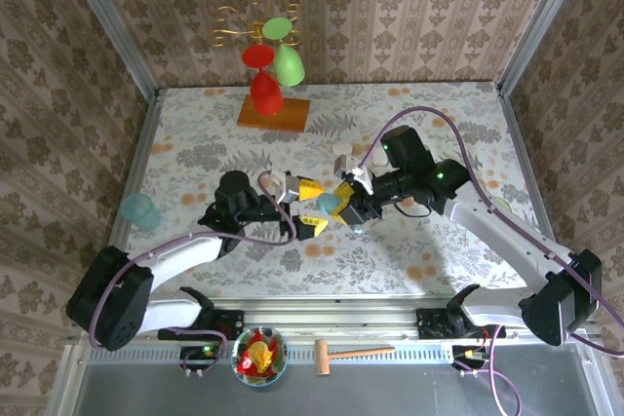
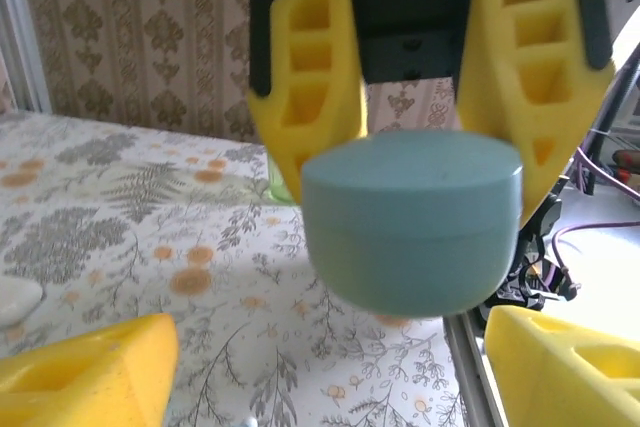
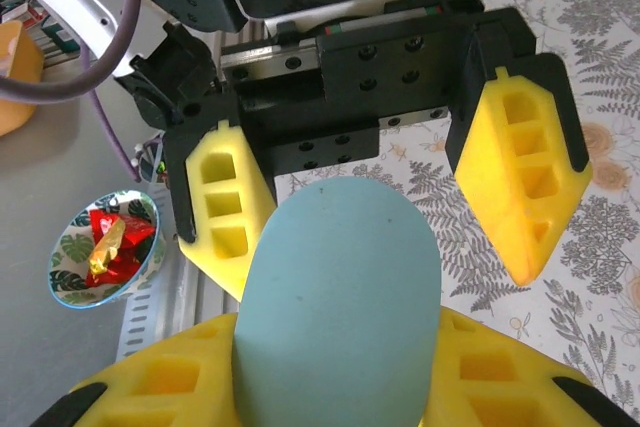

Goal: Insert wireless bluetooth earbuds into charging case

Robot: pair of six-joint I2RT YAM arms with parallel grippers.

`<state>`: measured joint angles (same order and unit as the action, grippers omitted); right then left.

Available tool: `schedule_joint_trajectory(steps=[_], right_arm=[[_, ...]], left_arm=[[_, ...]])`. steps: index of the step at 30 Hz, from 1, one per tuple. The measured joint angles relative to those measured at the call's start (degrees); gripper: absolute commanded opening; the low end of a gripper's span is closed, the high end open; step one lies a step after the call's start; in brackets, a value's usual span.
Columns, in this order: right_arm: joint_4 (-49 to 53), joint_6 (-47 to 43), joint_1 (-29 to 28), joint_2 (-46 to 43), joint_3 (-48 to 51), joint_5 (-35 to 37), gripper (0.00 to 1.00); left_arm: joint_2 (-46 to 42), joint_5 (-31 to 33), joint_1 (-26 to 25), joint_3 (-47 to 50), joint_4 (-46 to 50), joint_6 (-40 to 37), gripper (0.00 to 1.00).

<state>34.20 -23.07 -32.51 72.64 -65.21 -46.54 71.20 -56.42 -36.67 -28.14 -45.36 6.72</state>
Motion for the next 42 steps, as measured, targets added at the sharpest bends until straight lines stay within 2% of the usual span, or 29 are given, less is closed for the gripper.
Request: schedule_joint_trajectory(steps=[9, 22, 33, 42], right_arm=[[0.81, -0.85, 0.00, 1.03, -0.13, -1.46, 0.21], [0.76, -1.92, 0.09, 1.01, -0.11, -0.85, 0.19], [0.79, -2.80, 0.28, 0.59, 0.02, 0.04, 0.19], [0.83, -2.91, 0.44, 0.04, 0.07, 0.02, 0.19]], left_arm=[[0.96, -3.87, -0.90, -0.46, -6.01, 6.21, 0.66], [4.48, -5.99, -1.22, -0.85, -10.88, 11.61, 0.52], [7.78, -7.41, -1.18, -0.90, -17.25, 17.14, 0.52], [7.93, -7.45, -1.18, -0.90, -18.58, 17.66, 0.50]])
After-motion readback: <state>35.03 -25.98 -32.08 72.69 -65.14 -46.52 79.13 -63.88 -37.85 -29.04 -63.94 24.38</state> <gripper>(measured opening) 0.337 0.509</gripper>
